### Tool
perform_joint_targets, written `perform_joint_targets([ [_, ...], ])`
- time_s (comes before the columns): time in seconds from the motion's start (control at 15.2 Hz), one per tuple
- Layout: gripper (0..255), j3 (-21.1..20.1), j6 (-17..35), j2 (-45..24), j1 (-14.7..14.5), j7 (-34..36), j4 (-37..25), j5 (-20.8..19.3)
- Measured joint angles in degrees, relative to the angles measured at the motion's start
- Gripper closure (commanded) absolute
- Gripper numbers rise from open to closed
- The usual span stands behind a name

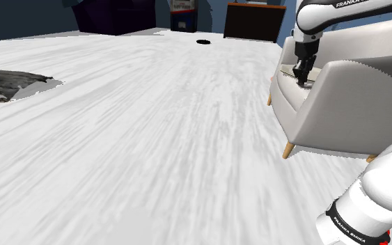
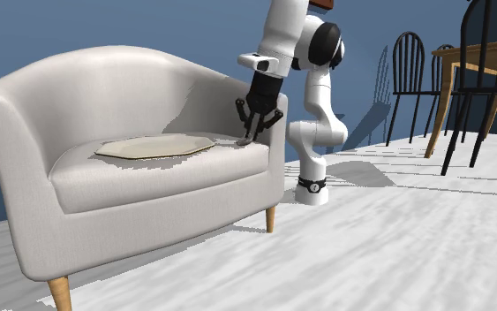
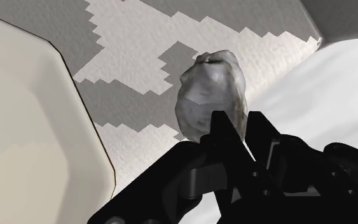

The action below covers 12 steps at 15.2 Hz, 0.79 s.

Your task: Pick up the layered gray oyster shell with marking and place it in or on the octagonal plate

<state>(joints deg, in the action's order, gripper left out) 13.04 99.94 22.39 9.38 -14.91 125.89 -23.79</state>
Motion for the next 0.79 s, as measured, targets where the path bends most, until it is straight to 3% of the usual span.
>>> perform_joint_targets([
  [0.4, 255, -0.4, -3.9, 0.0, -0.1, -1.2, -3.8, 0.5],
  [0.46, 0, -0.4, -3.9, 0.0, -0.1, -1.2, -3.8, 0.5],
  [0.53, 0, -0.4, -3.9, 0.0, -0.1, -1.2, -3.8, 0.5],
  [0.79, 0, 9.1, -2.4, 1.7, -0.4, -14.9, -3.1, 10.7],
])
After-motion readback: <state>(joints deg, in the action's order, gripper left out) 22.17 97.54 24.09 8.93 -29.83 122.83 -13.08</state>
